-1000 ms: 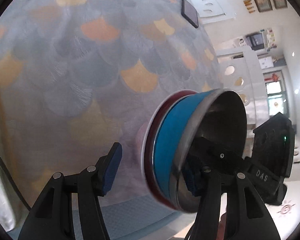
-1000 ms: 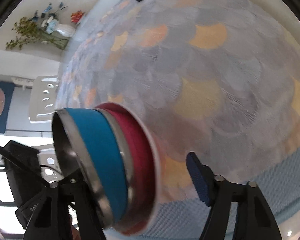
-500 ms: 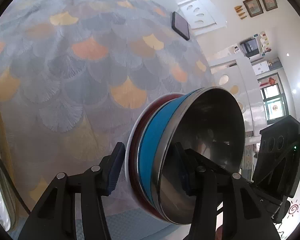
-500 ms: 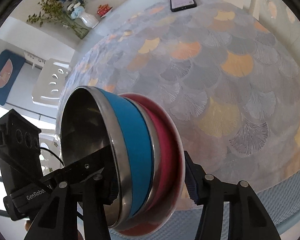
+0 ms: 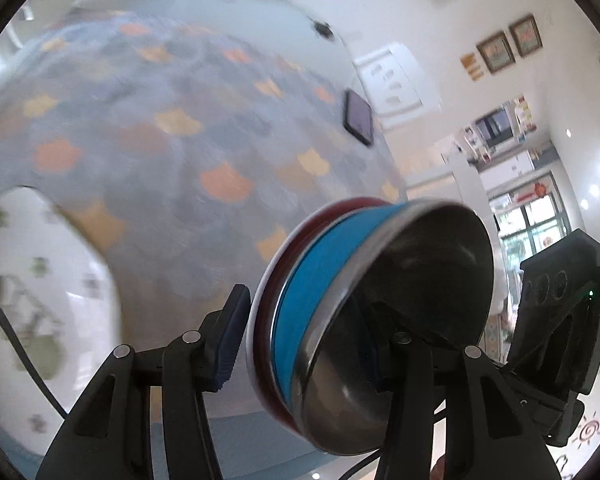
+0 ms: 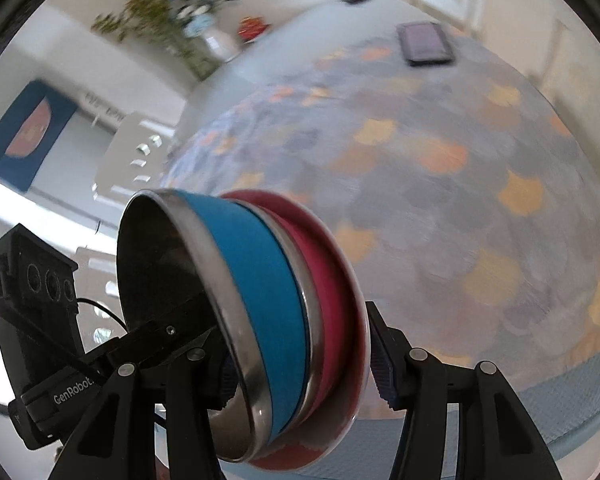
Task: Organize plates and bowls
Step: 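Lift the bowl stack with the right gripper and carry it onto the plates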
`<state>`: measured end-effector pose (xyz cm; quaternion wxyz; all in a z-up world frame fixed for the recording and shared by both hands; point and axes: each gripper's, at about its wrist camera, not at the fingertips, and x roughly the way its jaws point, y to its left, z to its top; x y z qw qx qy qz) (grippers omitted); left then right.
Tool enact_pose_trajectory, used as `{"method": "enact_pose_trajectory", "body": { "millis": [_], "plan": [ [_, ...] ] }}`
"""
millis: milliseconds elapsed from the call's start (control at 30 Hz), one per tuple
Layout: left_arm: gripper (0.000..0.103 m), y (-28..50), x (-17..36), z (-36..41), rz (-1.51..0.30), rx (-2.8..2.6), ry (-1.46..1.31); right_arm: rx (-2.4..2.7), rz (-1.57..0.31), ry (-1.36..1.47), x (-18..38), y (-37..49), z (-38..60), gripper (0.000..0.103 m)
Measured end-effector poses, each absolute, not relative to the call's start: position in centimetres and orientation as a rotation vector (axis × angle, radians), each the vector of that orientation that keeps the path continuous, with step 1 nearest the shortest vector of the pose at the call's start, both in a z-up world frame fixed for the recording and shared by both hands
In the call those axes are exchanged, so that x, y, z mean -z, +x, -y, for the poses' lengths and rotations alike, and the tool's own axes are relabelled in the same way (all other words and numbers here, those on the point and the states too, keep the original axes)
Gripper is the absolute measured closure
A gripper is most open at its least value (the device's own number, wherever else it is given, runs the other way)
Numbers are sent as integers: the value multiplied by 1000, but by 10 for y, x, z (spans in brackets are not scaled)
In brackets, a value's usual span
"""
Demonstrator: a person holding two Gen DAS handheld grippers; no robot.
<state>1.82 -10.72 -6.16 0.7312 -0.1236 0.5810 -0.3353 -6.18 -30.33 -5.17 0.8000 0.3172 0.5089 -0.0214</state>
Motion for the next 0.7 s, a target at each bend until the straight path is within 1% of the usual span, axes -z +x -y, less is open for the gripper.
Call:
{"method": "enact_pose_trajectory", "body": {
  "millis": [200,433,567,700],
  "plan": [
    [58,32,43,29,-1218,603,-285,-87,-1154,678,47,-26,239,51],
    [58,42,60,-54,-1235,460,-345,-204,-1249,629,66,8,148,50],
    [58,45,75,-81,-1248,421,-359,-235,-1317,637,88,19,117,50],
    [58,45,79,-93,-1256,427,-365,-216,-1352,631,97,23,103,50]
  ]
}}
